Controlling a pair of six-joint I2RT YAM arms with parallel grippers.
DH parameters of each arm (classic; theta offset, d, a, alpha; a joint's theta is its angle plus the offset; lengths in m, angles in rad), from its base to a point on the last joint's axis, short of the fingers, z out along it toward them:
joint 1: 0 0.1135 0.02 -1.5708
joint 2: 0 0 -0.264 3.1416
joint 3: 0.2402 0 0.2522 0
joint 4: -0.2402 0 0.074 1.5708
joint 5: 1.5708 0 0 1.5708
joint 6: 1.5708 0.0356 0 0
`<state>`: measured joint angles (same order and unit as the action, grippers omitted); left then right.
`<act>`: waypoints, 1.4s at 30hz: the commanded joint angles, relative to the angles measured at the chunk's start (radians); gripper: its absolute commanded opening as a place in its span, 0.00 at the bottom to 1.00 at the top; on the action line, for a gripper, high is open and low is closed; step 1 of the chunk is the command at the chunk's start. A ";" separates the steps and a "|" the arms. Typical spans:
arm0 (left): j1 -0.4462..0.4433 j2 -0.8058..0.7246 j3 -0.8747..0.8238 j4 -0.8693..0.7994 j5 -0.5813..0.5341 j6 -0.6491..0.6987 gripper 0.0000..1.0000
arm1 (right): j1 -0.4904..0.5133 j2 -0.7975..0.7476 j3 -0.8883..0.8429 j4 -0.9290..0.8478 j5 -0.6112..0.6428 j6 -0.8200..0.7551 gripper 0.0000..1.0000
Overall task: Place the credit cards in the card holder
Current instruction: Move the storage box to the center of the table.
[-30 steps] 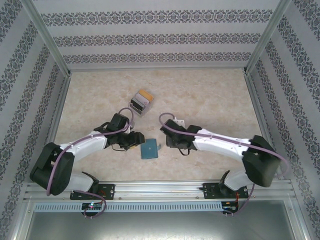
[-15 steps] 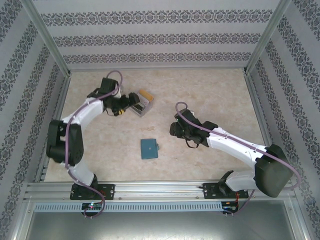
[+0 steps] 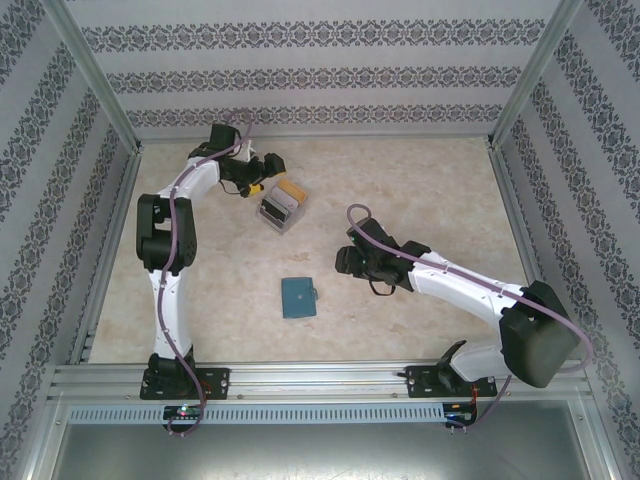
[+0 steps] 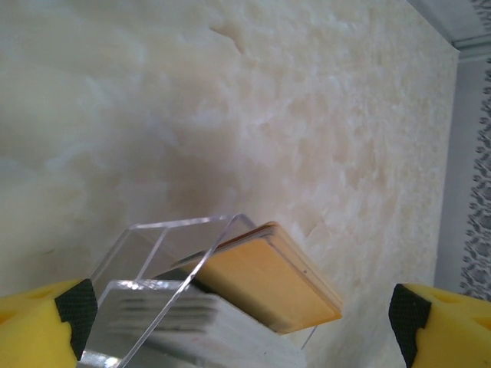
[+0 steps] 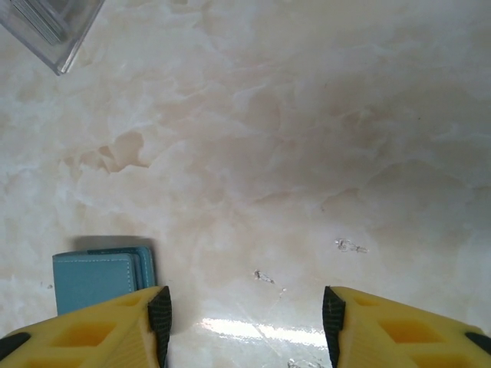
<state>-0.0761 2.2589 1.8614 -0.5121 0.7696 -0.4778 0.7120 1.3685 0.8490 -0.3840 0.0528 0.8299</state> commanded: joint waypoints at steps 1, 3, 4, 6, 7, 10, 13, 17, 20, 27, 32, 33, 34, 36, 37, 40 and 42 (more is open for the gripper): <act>0.007 0.036 0.046 -0.036 0.151 0.027 1.00 | -0.009 0.008 0.032 -0.002 -0.014 -0.009 0.58; 0.004 0.050 0.044 -0.022 0.201 0.013 1.00 | -0.011 0.012 0.033 -0.004 -0.020 -0.009 0.58; 0.001 0.057 0.045 -0.029 0.210 0.014 1.00 | -0.010 0.014 0.035 -0.004 -0.023 -0.010 0.58; -0.008 0.063 0.046 -0.054 0.202 0.035 1.00 | -0.011 0.014 0.038 -0.007 -0.025 -0.008 0.58; -0.012 0.064 0.046 -0.069 0.193 0.044 1.00 | -0.011 0.014 0.038 -0.007 -0.024 -0.006 0.58; -0.024 0.061 0.036 -0.086 0.193 0.056 1.00 | -0.011 0.005 0.031 -0.001 -0.023 0.002 0.58; -0.046 0.043 0.018 -0.087 0.200 0.062 1.00 | -0.010 -0.008 0.020 -0.003 -0.017 0.007 0.58; -0.090 0.006 -0.044 -0.058 0.192 0.037 1.00 | -0.014 -0.036 -0.008 0.003 -0.002 0.014 0.58; -0.134 -0.036 -0.131 0.007 0.175 -0.003 1.00 | -0.017 -0.050 -0.024 -0.002 -0.004 0.017 0.58; -0.243 -0.090 -0.245 0.070 0.149 -0.040 1.00 | -0.020 -0.094 -0.073 0.008 -0.014 0.033 0.56; -0.304 -0.091 -0.258 0.103 0.162 -0.061 1.00 | -0.020 -0.137 -0.099 -0.001 -0.016 0.026 0.54; -0.315 -0.090 -0.252 0.107 0.168 -0.063 0.99 | -0.019 -0.147 -0.104 0.001 -0.020 0.015 0.54; -0.323 -0.087 -0.243 0.109 0.170 -0.065 0.99 | -0.019 -0.155 -0.106 -0.001 -0.023 0.005 0.53; -0.342 -0.073 -0.212 0.108 0.188 -0.072 0.99 | -0.019 -0.170 -0.104 -0.008 -0.027 -0.016 0.52; -0.349 -0.061 -0.191 0.101 0.192 -0.074 0.99 | -0.020 -0.173 -0.099 -0.015 -0.026 -0.023 0.52; -0.373 -0.014 -0.127 0.089 0.205 -0.090 0.98 | -0.020 -0.181 -0.087 -0.037 -0.021 -0.037 0.52; -0.389 0.011 -0.092 0.085 0.217 -0.102 0.98 | -0.019 -0.182 -0.087 -0.032 -0.037 -0.049 0.52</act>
<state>-0.4362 2.2314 1.7123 -0.4389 0.9421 -0.5522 0.6971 1.2007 0.7578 -0.3901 0.0341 0.8143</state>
